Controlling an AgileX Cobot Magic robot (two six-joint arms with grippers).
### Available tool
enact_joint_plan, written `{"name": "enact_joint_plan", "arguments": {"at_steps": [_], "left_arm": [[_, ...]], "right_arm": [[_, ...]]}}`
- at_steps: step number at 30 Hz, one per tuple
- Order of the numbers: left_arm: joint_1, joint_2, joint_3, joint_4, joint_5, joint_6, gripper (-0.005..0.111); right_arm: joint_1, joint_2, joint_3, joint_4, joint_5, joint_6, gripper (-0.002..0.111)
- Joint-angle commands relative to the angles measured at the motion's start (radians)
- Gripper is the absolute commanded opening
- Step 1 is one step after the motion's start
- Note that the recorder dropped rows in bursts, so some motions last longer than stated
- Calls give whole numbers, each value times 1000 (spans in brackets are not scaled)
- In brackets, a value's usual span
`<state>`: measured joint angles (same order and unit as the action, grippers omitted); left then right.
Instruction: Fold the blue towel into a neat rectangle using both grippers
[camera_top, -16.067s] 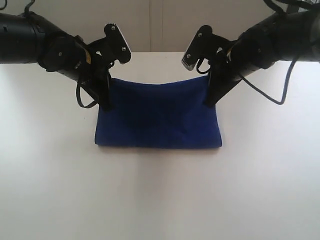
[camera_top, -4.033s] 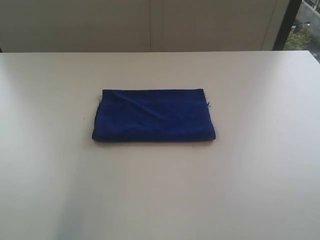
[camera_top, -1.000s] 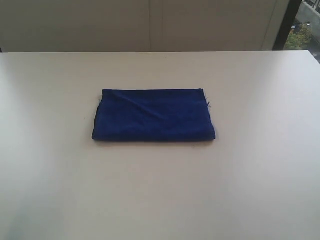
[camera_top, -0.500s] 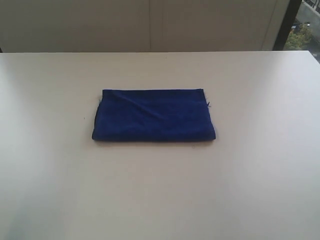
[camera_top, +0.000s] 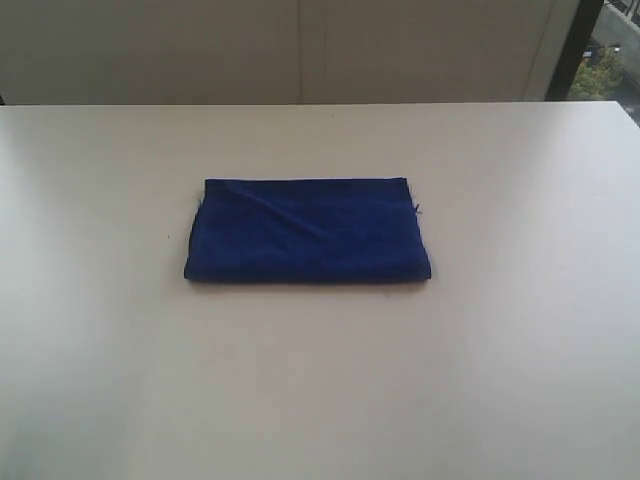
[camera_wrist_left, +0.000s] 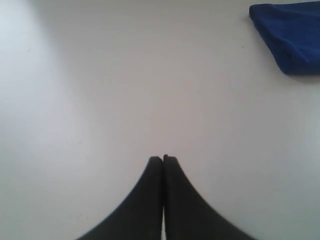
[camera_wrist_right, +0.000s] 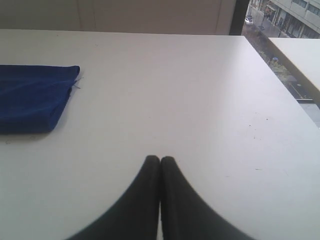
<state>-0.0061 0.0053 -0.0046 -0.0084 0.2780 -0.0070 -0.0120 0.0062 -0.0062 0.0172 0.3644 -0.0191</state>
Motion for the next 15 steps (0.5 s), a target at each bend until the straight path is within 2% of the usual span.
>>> {"name": "enact_joint_plan", "arguments": {"at_steps": [1,15], "left_arm": [[3,-5,5,-13,-2,0,0],[3,-5,5,-13,-2,7,0]], "right_arm": [[0,-6,6,-10,-14,1,0],[0,-6,6,-10,-14,1,0]]}}
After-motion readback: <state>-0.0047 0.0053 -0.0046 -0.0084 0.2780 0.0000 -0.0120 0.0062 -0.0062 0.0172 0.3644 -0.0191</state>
